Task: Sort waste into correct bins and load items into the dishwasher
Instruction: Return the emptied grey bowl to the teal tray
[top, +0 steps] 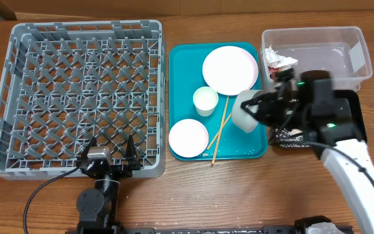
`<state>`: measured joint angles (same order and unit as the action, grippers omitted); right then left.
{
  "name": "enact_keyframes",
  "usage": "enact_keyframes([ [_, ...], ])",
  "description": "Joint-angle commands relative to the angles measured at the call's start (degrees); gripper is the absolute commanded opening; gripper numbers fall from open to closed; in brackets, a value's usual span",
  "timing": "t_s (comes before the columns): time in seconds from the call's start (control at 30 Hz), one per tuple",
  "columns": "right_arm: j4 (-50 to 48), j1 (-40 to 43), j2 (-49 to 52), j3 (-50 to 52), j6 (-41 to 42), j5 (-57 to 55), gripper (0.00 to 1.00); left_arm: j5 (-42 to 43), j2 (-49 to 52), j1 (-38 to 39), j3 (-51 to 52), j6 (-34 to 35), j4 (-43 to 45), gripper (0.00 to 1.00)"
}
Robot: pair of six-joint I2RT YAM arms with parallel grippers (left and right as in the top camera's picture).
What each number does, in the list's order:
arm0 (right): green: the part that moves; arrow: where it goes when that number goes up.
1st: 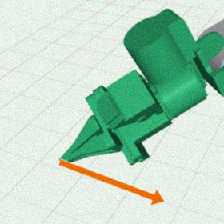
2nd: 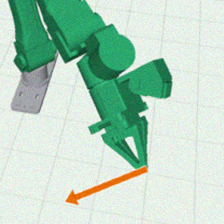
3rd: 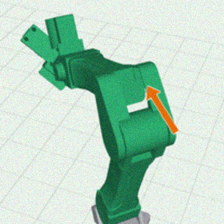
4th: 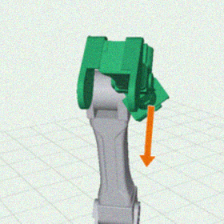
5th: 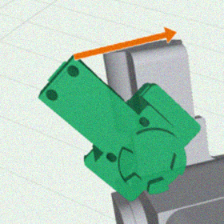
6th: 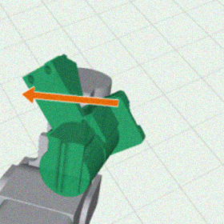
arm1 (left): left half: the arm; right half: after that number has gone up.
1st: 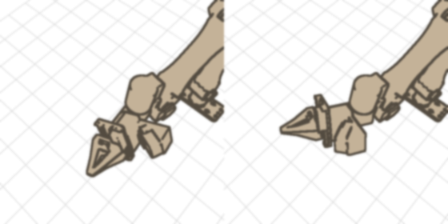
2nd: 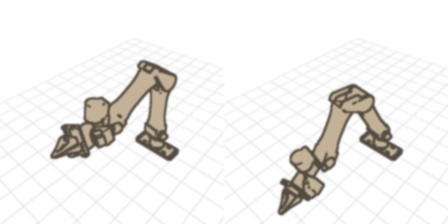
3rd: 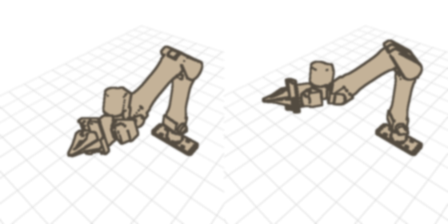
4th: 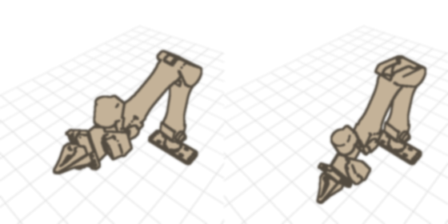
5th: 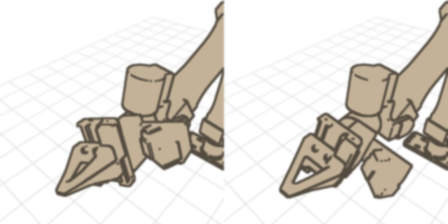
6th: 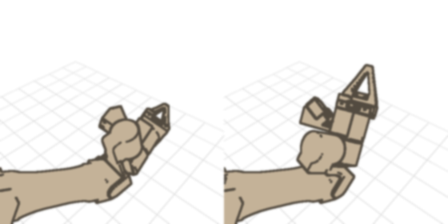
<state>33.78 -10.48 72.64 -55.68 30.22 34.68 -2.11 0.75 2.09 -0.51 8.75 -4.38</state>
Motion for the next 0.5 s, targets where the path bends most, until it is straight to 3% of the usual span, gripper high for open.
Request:
enact_keyframes([
  [0.0,2.2,-8.4,0.9,-2.5,-2.2,-23.3,0.04,0.5,-0.5,-0.2,0.2,-1.0,0.1,1.0],
  [0.17,3.5,-14.7,6.1,-2.5,-2.6,-29.8,0.04,0.5,-0.5,-0.2,0.2,-1.0,0.1,1.0],
  [0.47,6.7,-15.3,18.2,-4.0,-6.3,-30.5,0.04,0.5,-0.5,-0.2,0.2,-1.0,0.1,1.0],
])
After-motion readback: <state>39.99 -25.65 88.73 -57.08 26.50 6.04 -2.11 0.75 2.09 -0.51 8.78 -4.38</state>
